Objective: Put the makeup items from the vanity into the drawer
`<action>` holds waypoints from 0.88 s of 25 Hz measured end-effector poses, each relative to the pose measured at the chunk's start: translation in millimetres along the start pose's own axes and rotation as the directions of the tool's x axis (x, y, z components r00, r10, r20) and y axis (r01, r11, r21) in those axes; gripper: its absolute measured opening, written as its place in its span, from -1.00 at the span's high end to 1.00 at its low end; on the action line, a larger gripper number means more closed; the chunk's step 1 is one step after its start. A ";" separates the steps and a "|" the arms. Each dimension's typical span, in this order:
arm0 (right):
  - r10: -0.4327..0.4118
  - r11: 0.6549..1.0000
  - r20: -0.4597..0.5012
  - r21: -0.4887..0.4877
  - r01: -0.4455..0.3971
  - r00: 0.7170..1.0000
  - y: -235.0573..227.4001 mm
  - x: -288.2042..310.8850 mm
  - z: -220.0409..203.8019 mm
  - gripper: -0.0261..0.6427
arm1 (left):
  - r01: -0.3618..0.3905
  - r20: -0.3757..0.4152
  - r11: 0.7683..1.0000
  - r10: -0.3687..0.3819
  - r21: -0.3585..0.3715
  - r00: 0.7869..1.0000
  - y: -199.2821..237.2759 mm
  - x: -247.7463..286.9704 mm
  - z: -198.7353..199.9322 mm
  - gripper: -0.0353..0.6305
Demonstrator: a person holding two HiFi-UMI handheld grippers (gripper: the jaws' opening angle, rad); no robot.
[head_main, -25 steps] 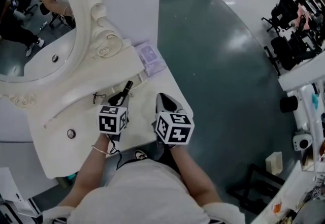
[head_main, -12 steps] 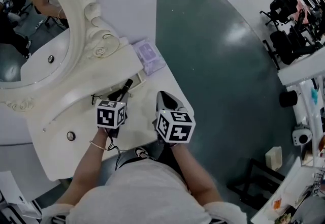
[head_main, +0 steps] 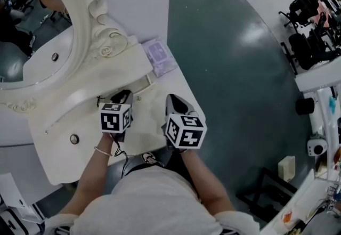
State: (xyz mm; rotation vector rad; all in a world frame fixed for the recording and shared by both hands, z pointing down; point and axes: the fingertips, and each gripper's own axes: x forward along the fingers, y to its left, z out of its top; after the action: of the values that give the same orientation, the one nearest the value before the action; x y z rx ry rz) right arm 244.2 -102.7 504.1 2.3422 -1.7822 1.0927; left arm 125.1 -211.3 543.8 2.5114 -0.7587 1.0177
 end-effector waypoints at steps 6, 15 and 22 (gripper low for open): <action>0.022 1.000 -0.015 -0.009 -0.022 1.000 1.1 3.8 -2.6 0.87 | -0.002 0.035 0.999 0.004 -0.046 0.999 2.6 -4.9 -3.1 0.55; 0.050 0.998 -0.023 -0.031 -0.051 0.998 6.3 -1.0 -3.7 0.87 | -0.017 0.072 0.997 0.022 -0.081 0.997 -6.3 -12.8 -1.4 0.54; 0.069 0.996 -0.033 -0.051 -0.071 0.997 9.9 -7.8 -9.3 0.87 | -0.065 0.104 0.989 0.080 -0.133 0.991 -0.7 -30.7 -11.9 0.54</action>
State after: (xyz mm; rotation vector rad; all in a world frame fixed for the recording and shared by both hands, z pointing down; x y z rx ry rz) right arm 230.1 -95.9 503.2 2.2370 -1.8719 1.0713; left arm 100.5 -194.3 530.0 2.4593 -0.9237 0.8301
